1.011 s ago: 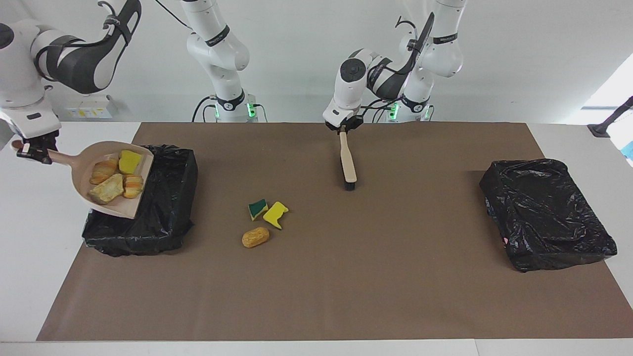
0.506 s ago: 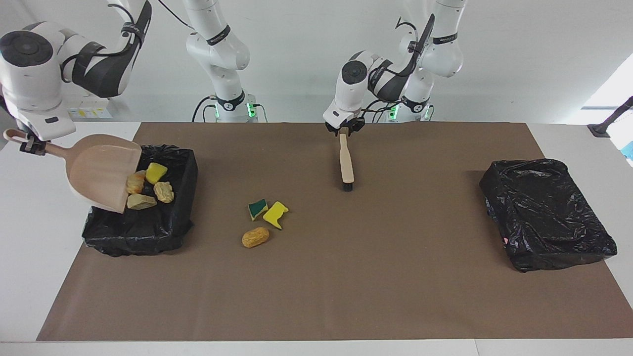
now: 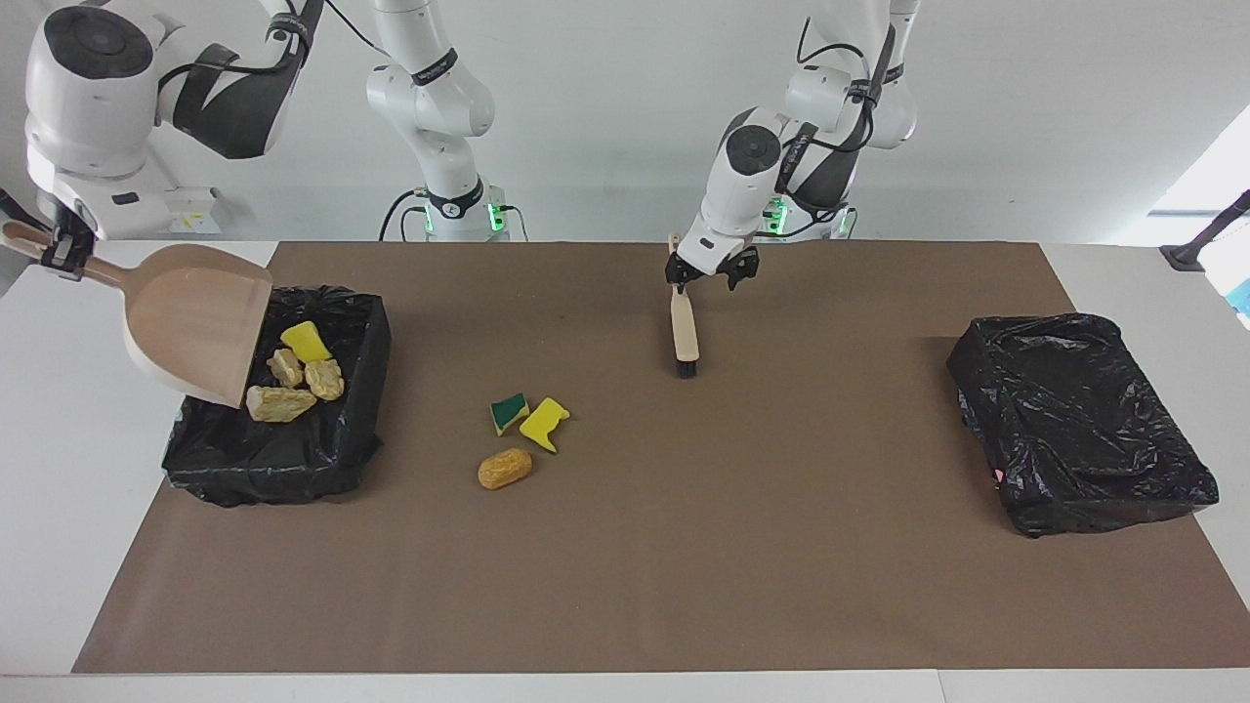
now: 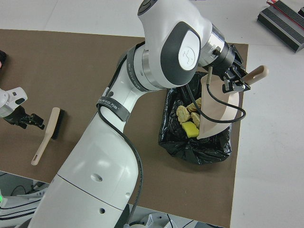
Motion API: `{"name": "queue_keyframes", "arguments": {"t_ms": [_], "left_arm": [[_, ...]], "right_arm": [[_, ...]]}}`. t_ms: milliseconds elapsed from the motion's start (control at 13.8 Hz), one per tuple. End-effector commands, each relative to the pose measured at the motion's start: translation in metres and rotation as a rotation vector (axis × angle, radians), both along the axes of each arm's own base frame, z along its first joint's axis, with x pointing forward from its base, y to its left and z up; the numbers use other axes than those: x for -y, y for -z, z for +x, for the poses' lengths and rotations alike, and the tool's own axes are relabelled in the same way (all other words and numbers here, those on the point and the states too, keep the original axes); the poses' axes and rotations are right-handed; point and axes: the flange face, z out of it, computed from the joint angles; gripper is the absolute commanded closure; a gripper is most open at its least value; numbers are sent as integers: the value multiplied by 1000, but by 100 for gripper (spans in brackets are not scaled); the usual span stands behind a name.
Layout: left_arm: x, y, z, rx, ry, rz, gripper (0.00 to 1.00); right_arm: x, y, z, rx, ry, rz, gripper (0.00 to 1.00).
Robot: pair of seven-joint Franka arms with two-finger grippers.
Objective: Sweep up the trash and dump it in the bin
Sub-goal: 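Tip the dustpan over the bin with the right gripper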
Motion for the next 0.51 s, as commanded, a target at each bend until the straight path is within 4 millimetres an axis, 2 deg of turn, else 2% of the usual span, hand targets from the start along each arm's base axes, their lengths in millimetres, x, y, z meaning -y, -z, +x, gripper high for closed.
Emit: {"name": "queue_keyframes", "arguments": {"t_ms": [0,217,289,433], "left_arm": [[-54,-21,41,1,-3,10,0],[-122,-59,73,-19,37,-14,0],[-142,-71,79,-32,77,-11,0],[-176,-100,84,-25,175,3,0]], "right_arm": [[-16,1,-5,46,123,88,100],[-35,10,-12,134,339,229,100],[-47,14,-13,155,394,254,100],[-85,20,-11,210,487,295,100]]}}
